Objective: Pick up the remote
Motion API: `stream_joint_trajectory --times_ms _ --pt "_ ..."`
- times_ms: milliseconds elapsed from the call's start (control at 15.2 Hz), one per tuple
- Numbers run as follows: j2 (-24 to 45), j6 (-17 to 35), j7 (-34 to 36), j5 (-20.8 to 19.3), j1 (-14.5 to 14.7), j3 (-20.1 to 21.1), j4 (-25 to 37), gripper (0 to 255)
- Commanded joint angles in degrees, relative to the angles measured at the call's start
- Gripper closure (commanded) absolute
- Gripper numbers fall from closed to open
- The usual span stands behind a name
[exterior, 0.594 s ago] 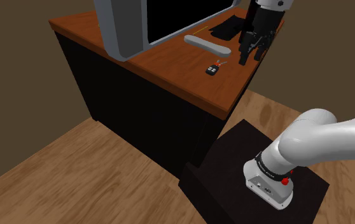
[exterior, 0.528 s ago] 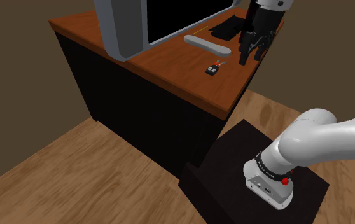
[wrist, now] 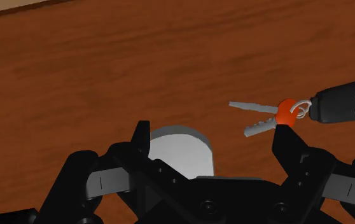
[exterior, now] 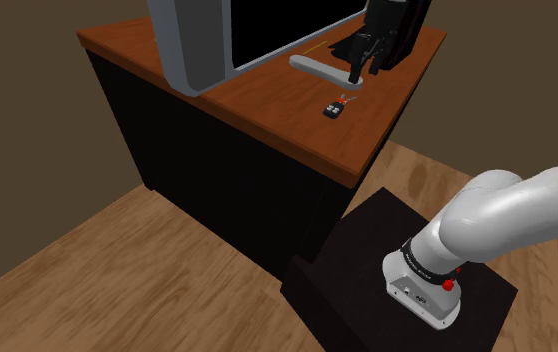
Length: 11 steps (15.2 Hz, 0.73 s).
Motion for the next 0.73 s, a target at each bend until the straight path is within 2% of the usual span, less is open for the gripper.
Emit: stream_joint_trajectory --times_ms 0,462,660 --pt "4.2 1.3 -2.5 -0.6 0.4 -0.5 3.5 0" --pt "18.2 3.4 -9.2 -1.7 2.0 -0.7 17.5 0" --pt "17.8 5.8 -9.1 -1.7 2.0 -0.7 14.7 0"
